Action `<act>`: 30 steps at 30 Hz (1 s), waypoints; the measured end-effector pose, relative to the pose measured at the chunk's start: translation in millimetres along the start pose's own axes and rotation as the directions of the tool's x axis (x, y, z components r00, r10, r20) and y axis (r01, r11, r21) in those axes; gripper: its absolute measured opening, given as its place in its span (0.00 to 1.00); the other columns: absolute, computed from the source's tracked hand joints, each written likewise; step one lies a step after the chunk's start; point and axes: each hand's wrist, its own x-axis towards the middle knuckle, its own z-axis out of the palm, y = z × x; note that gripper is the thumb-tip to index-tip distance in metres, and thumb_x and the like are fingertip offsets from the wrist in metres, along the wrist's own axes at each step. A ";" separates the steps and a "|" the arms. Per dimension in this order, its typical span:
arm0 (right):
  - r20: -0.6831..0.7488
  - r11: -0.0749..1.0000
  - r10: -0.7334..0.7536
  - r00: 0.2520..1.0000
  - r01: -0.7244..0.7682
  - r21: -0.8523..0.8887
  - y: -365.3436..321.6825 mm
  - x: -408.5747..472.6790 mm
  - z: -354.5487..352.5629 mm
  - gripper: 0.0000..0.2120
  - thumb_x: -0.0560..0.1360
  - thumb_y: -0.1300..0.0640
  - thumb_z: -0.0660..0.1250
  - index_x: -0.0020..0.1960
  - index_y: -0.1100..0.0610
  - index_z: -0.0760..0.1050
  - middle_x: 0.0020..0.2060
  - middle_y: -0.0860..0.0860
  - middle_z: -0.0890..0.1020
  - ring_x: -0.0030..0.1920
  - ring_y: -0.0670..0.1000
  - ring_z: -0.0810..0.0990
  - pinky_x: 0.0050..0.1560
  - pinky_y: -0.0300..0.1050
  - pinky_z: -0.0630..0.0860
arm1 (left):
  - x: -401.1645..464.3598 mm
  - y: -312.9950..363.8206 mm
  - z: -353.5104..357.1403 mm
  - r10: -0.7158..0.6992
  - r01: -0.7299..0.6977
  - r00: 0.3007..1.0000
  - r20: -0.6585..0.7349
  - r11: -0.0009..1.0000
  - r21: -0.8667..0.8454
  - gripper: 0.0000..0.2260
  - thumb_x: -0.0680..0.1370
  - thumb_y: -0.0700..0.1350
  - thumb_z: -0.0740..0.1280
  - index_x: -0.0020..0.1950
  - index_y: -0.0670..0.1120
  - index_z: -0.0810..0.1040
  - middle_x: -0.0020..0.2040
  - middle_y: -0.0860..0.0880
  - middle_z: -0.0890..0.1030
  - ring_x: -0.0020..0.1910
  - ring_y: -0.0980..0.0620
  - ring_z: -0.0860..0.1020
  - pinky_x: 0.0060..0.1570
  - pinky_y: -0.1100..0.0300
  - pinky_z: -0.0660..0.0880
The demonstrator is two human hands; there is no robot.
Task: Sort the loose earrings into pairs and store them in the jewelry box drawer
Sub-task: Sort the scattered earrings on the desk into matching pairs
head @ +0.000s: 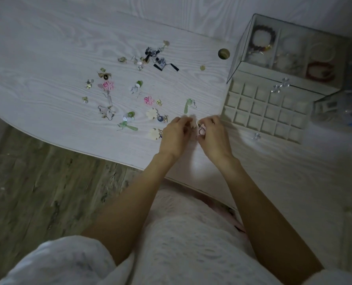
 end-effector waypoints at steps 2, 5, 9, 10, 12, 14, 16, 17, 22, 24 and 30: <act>0.006 1.000 0.007 1.000 -0.007 -0.008 -0.5 -0.5 -0.7 0.15 0.72 0.67 0.66 0.58 0.62 0.73 0.58 0.57 0.72 0.53 0.57 0.76 0.51 0.45 0.72 | 1.7 2.3 2.8 0.018 -0.018 1.000 0.000 1.000 -0.017 0.11 0.72 0.36 0.66 0.53 0.44 0.79 0.47 0.43 0.81 0.44 0.45 0.79 0.45 0.51 0.76; 0.006 0.999 0.022 1.000 -0.022 -0.027 -1.0 -0.9 -3.2 0.13 0.73 0.66 0.65 0.57 0.63 0.73 0.57 0.57 0.73 0.51 0.57 0.76 0.47 0.43 0.71 | 4.4 5.3 5.2 0.026 -0.026 1.000 -0.006 0.999 -0.043 0.10 0.72 0.36 0.67 0.53 0.43 0.79 0.46 0.43 0.81 0.44 0.45 0.79 0.45 0.50 0.76; 0.005 0.996 0.006 1.000 -0.005 -0.091 -4.9 -2.4 -11.1 0.13 0.75 0.63 0.64 0.60 0.63 0.72 0.59 0.58 0.72 0.51 0.56 0.77 0.45 0.41 0.69 | 5.6 10.0 1.7 0.042 -0.041 0.999 0.009 0.996 -0.084 0.11 0.75 0.36 0.64 0.55 0.43 0.79 0.49 0.43 0.82 0.48 0.45 0.80 0.49 0.50 0.77; 0.015 0.995 0.000 1.000 0.002 -0.104 -7.1 -3.5 -15.3 0.14 0.76 0.62 0.64 0.61 0.63 0.71 0.60 0.58 0.71 0.52 0.56 0.77 0.46 0.41 0.70 | 4.2 10.6 -2.2 0.054 -0.053 0.998 0.014 0.995 -0.087 0.11 0.75 0.37 0.63 0.56 0.43 0.78 0.50 0.43 0.82 0.48 0.45 0.80 0.50 0.50 0.77; 0.043 0.992 -0.029 0.999 0.034 -0.124 -13.9 -7.4 -24.1 0.15 0.77 0.60 0.63 0.63 0.62 0.70 0.60 0.58 0.71 0.55 0.56 0.75 0.49 0.43 0.71 | -2.3 7.1 -15.8 0.102 -0.102 0.995 -0.005 0.993 -0.058 0.11 0.77 0.40 0.63 0.57 0.44 0.78 0.50 0.44 0.83 0.46 0.47 0.81 0.48 0.51 0.77; 0.037 0.985 -0.102 0.994 0.107 -0.133 -21.0 -12.8 -31.1 0.15 0.77 0.60 0.62 0.63 0.61 0.71 0.59 0.57 0.73 0.56 0.56 0.74 0.49 0.45 0.72 | -10.1 -2.8 -35.5 0.161 -0.162 0.986 -0.051 0.987 -0.009 0.10 0.78 0.43 0.62 0.56 0.46 0.79 0.48 0.46 0.83 0.42 0.49 0.81 0.44 0.53 0.78; 0.029 0.977 -0.188 0.982 0.190 -0.098 -31.2 -18.2 -31.4 0.15 0.77 0.59 0.63 0.63 0.58 0.72 0.57 0.55 0.75 0.56 0.55 0.74 0.48 0.47 0.74 | -14.5 -19.8 -59.3 0.183 -0.180 0.978 -0.096 0.983 0.033 0.09 0.78 0.45 0.63 0.54 0.47 0.80 0.45 0.47 0.83 0.39 0.50 0.80 0.41 0.55 0.78; 0.033 0.972 -0.221 0.975 0.223 -0.080 -36.8 -19.5 -28.6 0.15 0.77 0.58 0.63 0.63 0.57 0.72 0.57 0.54 0.76 0.56 0.54 0.74 0.48 0.47 0.74 | -13.0 -29.4 -69.4 0.178 -0.173 0.979 -0.103 0.983 0.053 0.08 0.78 0.44 0.63 0.54 0.47 0.80 0.45 0.46 0.82 0.40 0.49 0.79 0.41 0.55 0.77; 0.093 0.926 -0.344 0.935 0.354 -0.129 -61.2 -10.2 11.3 0.15 0.74 0.59 0.67 0.60 0.58 0.75 0.54 0.56 0.78 0.55 0.58 0.74 0.52 0.50 0.73 | 22.1 -73.7 -94.3 0.181 -0.180 0.983 0.021 0.951 0.250 0.15 0.72 0.39 0.70 0.59 0.45 0.78 0.56 0.42 0.79 0.51 0.39 0.75 0.51 0.51 0.70; 0.099 0.907 -0.366 0.925 0.379 -0.184 -69.3 -5.3 27.1 0.16 0.72 0.59 0.69 0.58 0.60 0.75 0.53 0.57 0.78 0.53 0.59 0.74 0.53 0.52 0.74 | 33.4 -76.6 -94.1 0.215 -0.239 0.970 0.110 0.921 0.306 0.18 0.71 0.41 0.72 0.60 0.44 0.77 0.57 0.40 0.79 0.52 0.38 0.75 0.52 0.50 0.70; 0.104 0.904 -0.333 0.937 0.348 -0.249 -80.7 -2.5 50.4 0.17 0.70 0.57 0.71 0.56 0.62 0.75 0.51 0.59 0.79 0.51 0.61 0.75 0.52 0.54 0.74 | 40.4 -65.8 -86.7 0.219 -0.269 0.960 0.173 0.889 0.370 0.10 0.71 0.42 0.70 0.51 0.40 0.80 0.53 0.40 0.79 0.49 0.38 0.74 0.51 0.53 0.67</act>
